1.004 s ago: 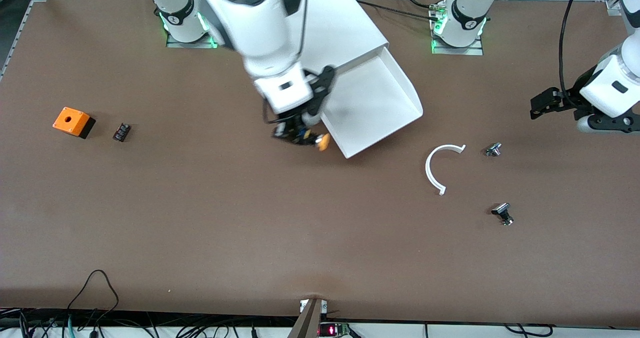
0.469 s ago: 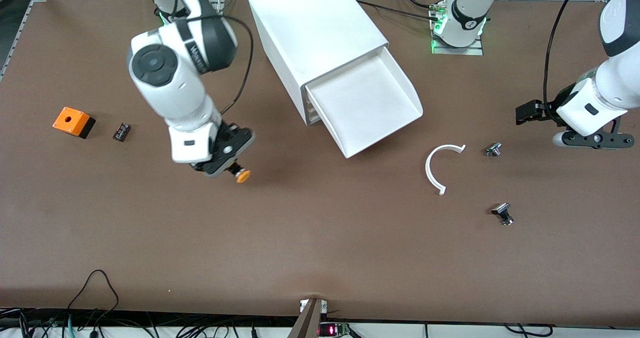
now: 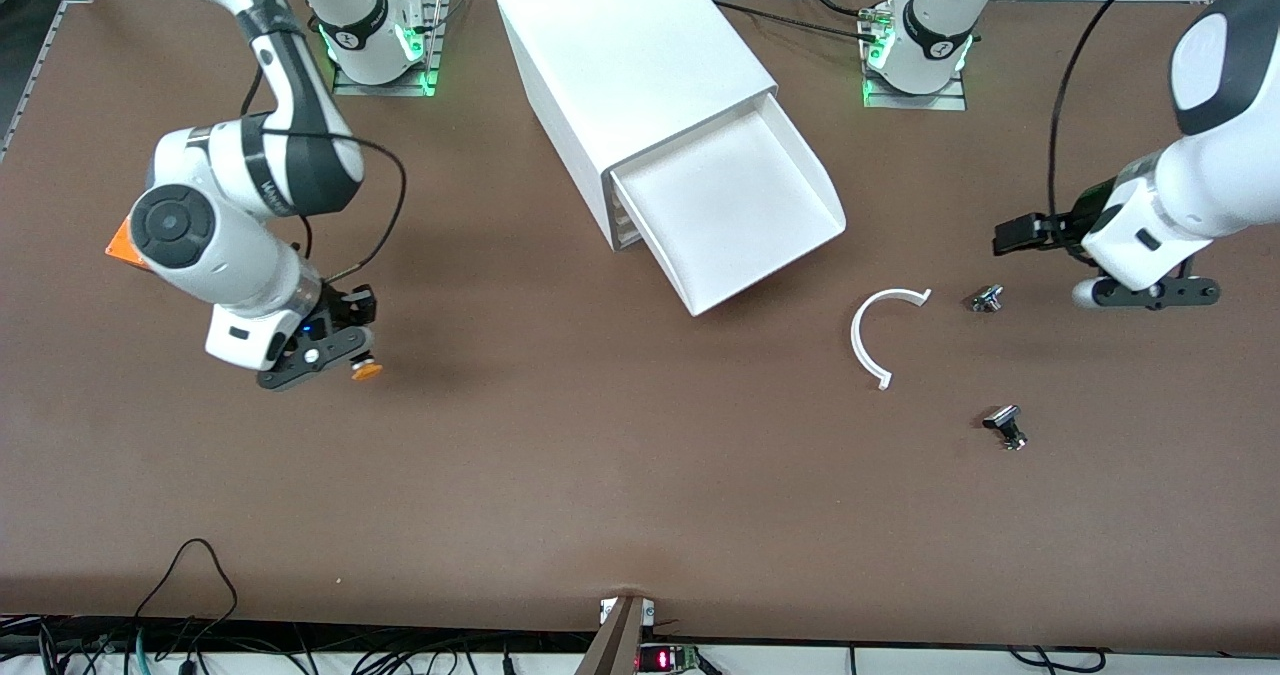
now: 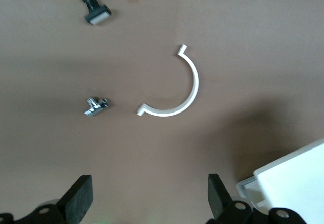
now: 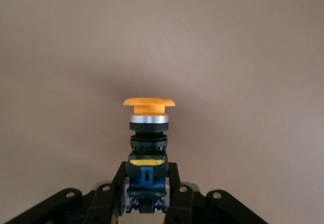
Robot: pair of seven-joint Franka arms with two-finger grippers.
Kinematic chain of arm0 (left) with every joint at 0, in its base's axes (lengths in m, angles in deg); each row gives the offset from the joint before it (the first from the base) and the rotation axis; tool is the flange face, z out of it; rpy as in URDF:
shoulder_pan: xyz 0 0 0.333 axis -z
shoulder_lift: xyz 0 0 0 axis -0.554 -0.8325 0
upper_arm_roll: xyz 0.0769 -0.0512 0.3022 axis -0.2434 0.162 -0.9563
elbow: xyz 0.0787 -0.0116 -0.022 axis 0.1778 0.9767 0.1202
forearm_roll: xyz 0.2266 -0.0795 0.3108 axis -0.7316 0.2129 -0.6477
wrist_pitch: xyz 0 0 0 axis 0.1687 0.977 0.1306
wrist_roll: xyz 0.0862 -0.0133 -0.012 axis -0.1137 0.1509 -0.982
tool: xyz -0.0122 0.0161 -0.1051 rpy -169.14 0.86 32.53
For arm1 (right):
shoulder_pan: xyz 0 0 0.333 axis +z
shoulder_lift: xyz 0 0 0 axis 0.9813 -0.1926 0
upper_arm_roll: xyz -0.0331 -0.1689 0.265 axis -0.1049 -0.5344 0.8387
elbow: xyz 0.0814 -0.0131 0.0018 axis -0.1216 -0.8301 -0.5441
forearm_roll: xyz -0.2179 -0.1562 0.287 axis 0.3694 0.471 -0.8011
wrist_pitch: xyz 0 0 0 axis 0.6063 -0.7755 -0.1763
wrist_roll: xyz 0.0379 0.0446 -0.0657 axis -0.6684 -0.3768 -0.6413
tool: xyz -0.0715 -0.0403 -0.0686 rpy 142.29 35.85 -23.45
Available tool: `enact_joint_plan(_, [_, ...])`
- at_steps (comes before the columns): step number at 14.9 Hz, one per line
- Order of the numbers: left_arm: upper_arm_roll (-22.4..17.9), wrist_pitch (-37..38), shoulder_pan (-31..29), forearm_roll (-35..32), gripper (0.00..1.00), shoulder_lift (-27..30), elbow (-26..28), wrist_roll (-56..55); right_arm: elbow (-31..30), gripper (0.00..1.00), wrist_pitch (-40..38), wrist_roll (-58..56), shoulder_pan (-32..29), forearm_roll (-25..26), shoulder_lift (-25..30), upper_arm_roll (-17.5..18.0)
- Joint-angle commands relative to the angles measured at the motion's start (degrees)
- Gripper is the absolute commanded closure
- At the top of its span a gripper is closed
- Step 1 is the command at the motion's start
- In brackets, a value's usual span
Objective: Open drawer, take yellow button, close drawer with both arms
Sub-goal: 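Lift the yellow button out and carry it beside the orange box, then push the drawer shut with the left gripper while the right gripper lowers the button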
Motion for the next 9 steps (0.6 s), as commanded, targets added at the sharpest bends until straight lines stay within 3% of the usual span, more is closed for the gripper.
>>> enact_joint_plan(1, [4.17, -3.60, 0.80, 0.01, 0.00, -0.98, 2.18, -11.82, -8.45, 0.74, 4.93, 0.64, -4.82, -0.17, 2.61, 1.26])
enact_joint_plan(4, [6.82, -8.43, 2.64, -0.26, 0.00, -2.73, 4.64, -22.11, -16.17, 0.74, 14.14, -0.41, -7.03, 0.10, 2.70, 1.43])
enact_joint_plan(9, [7.35, -20.82, 8.18, -3.86, 0.00, -6.42, 10.00, -35.21, -26.82, 0.74, 27.88, -2.18, -9.48, 0.10, 3.14, 1.35])
